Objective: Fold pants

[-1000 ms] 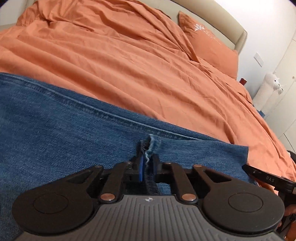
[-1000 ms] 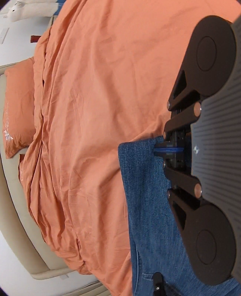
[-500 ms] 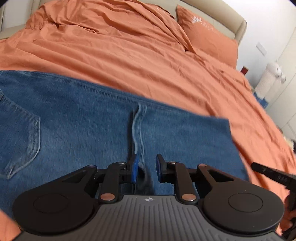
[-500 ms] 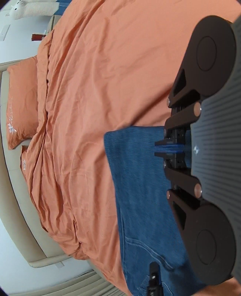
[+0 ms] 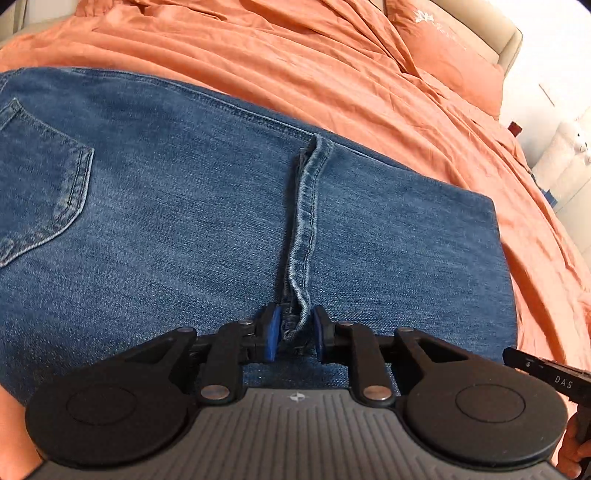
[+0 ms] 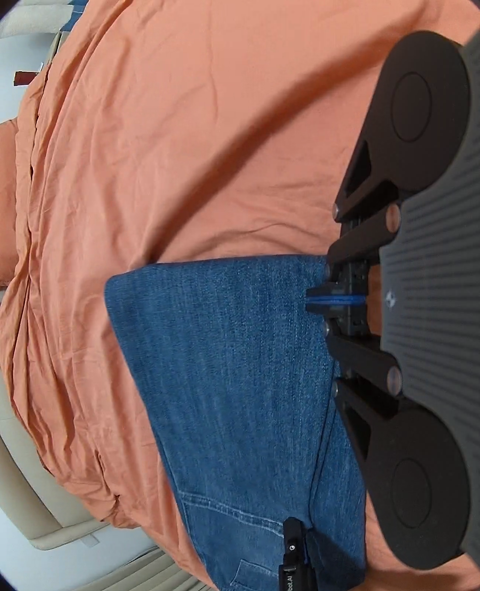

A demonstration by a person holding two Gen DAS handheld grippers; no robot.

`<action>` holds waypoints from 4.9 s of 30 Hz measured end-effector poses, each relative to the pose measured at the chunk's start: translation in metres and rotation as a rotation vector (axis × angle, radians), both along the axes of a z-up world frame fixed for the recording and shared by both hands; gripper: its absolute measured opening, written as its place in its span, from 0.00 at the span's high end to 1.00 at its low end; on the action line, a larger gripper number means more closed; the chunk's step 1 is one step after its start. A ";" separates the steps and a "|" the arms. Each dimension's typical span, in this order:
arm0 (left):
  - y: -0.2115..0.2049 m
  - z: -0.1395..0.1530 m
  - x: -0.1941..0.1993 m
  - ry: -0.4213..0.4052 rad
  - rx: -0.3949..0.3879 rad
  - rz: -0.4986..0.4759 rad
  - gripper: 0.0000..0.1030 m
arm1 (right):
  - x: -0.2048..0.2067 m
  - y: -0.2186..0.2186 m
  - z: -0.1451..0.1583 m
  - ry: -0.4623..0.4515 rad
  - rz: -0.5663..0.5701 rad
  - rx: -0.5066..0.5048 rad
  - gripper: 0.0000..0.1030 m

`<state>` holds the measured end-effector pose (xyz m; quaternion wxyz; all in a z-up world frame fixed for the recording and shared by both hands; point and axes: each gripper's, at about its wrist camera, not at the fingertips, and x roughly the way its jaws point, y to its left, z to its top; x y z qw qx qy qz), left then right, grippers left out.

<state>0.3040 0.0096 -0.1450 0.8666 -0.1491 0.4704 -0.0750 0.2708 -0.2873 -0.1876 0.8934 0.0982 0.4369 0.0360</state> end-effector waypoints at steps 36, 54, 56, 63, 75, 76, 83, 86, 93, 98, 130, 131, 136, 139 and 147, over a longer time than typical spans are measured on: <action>0.334 -0.033 -0.050 -0.162 -0.463 0.780 0.32 | 0.017 0.135 0.009 -0.261 0.251 0.012 0.99; 0.268 0.085 -0.031 -0.246 -0.126 0.676 0.79 | 0.013 0.094 0.032 -0.199 0.166 0.070 0.99; 0.235 0.118 -0.031 -0.301 -0.049 0.616 0.80 | 0.011 0.083 0.038 -0.176 0.150 0.088 0.99; 0.068 0.195 -0.026 -0.488 0.240 0.292 0.82 | -0.008 0.045 0.060 -0.163 0.139 0.157 0.98; -0.171 0.095 -0.007 -0.436 0.502 -0.179 0.83 | -0.013 -0.020 0.066 -0.153 0.024 0.280 0.94; -0.182 0.077 -0.008 -0.387 0.493 -0.218 0.83 | -0.012 -0.024 0.065 -0.148 0.015 0.292 0.94; -0.193 0.020 -0.023 -0.198 0.422 -0.387 0.56 | 0.003 -0.047 0.043 -0.077 -0.060 0.333 0.88; -0.179 0.025 -0.014 -0.112 0.244 -0.441 0.24 | 0.009 -0.046 0.039 -0.061 -0.051 0.380 0.88; -0.118 0.064 -0.007 -0.157 -0.008 -0.321 0.24 | 0.010 -0.037 0.046 -0.113 -0.024 0.465 0.77; -0.070 0.073 0.007 -0.253 0.166 -0.155 0.30 | 0.028 -0.029 0.047 -0.130 -0.028 0.559 0.66; 0.058 0.075 0.021 -0.339 0.004 0.150 0.39 | 0.096 0.064 0.150 -0.248 0.166 0.384 0.92; 0.060 0.077 0.019 -0.347 -0.002 0.146 0.39 | 0.097 0.063 0.161 -0.262 0.167 0.363 0.92; 0.060 0.074 0.019 -0.348 -0.027 0.115 0.44 | 0.097 0.035 0.173 -0.249 0.089 0.270 0.92; 0.055 0.069 0.023 -0.340 -0.030 0.086 0.44 | 0.095 0.011 0.144 -0.192 0.013 0.233 0.93; 0.025 0.043 0.034 -0.275 0.059 -0.034 0.44 | 0.099 -0.028 0.062 -0.113 -0.118 0.188 0.96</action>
